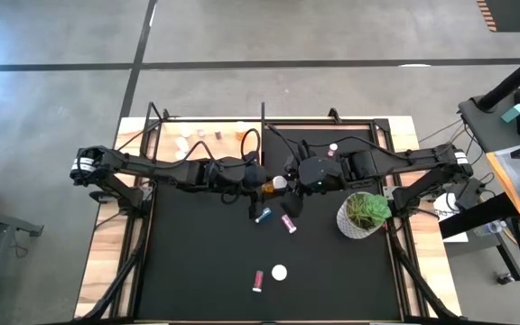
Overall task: Pick and place medicine bottles onto shelf by color
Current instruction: Put the right orange pill bottle into the shelf
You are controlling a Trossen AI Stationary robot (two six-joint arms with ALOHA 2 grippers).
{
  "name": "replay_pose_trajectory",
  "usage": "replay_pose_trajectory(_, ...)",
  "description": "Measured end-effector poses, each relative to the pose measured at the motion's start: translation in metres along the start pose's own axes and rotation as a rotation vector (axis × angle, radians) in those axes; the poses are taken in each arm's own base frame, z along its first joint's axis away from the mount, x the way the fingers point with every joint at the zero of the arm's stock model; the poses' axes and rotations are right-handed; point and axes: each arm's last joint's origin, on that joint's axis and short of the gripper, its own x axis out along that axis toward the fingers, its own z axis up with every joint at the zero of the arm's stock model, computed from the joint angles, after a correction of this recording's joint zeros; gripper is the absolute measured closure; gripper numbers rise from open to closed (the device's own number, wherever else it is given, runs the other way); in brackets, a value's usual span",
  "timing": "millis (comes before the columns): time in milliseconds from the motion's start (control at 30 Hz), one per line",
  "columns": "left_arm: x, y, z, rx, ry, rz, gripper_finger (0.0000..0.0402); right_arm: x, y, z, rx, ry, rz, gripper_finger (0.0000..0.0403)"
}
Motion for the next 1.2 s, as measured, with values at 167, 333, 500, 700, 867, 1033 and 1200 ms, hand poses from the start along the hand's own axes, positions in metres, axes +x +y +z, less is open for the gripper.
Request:
replay_pose_trajectory(167, 0.000, 0.001, 0.000, -0.005, 0.002, 0.011, 0.0260, 0.000, -0.001, -0.001, -0.009, 0.010, -0.009, 0.0176)
replay_pose_trajectory(333, 0.000, 0.001, 0.000, -0.006, -0.001, 0.016, 0.0242, -0.002, -0.001, -0.001, -0.011, 0.019, -0.010, 0.0153)
replay_pose_trajectory(500, 0.000, 0.003, 0.001, -0.009, -0.005, 0.024, 0.0239, -0.010, -0.001, 0.004, -0.061, 0.034, -0.018, 0.0136)
replay_pose_trajectory(700, 0.000, 0.005, 0.001, -0.010, -0.012, 0.067, 0.0239, -0.036, 0.000, 0.017, -0.155, 0.034, -0.018, 0.0134)
replay_pose_trajectory(867, 0.000, 0.007, 0.001, -0.038, -0.018, 0.131, 0.0238, -0.062, -0.003, 0.024, -0.228, 0.040, -0.023, 0.0134)
replay_pose_trajectory(1033, -0.007, 0.011, -0.001, -0.062, -0.029, 0.237, 0.0238, -0.088, -0.014, 0.020, -0.285, 0.009, -0.055, 0.0139)
replay_pose_trajectory(1200, -0.020, 0.020, 0.007, -0.048, -0.060, 0.313, 0.0238, -0.104, -0.028, 0.009, -0.297, -0.072, -0.145, 0.0145)
